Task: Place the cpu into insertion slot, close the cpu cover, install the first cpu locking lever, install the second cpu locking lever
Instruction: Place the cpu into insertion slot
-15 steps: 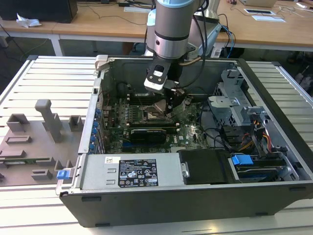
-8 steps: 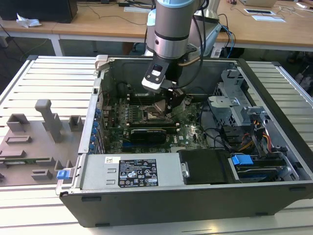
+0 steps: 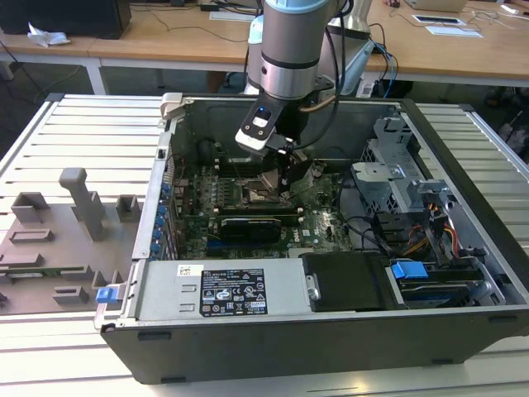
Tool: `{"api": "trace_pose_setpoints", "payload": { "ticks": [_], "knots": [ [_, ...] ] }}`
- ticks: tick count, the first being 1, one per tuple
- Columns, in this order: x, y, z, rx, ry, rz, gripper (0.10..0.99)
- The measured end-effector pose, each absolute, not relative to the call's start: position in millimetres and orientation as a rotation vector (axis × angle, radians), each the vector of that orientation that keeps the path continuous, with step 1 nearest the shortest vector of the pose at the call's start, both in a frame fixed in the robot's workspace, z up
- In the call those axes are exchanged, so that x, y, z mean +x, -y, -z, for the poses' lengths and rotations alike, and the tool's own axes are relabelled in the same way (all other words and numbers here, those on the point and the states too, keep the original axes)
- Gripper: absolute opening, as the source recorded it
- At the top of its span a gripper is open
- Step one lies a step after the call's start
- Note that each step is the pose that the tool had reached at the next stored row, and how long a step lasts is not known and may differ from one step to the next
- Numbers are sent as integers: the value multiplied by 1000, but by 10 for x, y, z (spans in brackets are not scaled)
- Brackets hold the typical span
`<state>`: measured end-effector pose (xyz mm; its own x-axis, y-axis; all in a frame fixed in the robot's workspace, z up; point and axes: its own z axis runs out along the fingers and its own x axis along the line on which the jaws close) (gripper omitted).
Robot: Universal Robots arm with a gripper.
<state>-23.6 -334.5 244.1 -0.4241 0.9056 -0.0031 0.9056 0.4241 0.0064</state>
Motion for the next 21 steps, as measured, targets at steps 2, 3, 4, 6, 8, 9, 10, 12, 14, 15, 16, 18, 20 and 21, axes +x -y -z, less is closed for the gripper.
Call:
{"api": "trace_pose_setpoints", "payload": {
  "ticks": [2, 3, 4, 6, 8, 9, 10, 12, 14, 15, 16, 18, 20, 21],
  "knots": [
    [-236, 3345, -2440, 1700, -2635, -6, 545],
    [-236, 3345, -2440, 1713, -2626, -6, 545],
    [-236, 3345, -2439, 1720, -2622, -6, 545],
    [-236, 3345, -2439, 1735, -2611, -6, 545],
    [-236, 3345, -2439, 1755, -2598, -6, 545],
    [-236, 3345, -2438, 1762, -2594, -6, 545],
    [-236, 3345, -2438, 1767, -2590, -6, 545],
    [-236, 3345, -2437, 1787, -2576, -6, 545],
    [-236, 3345, -2436, 1808, -2562, -5, 545],
    [-236, 3345, -2436, 1820, -2553, -5, 545],
    [-236, 3345, -2435, 1835, -2542, -5, 545],
    [-236, 3345, -2435, 1857, -2526, -5, 545],
    [-236, 3345, -2435, 1896, -2497, -5, 545],
    [-236, 3345, -2435, 1916, -2482, -5, 545]
  ]
}}
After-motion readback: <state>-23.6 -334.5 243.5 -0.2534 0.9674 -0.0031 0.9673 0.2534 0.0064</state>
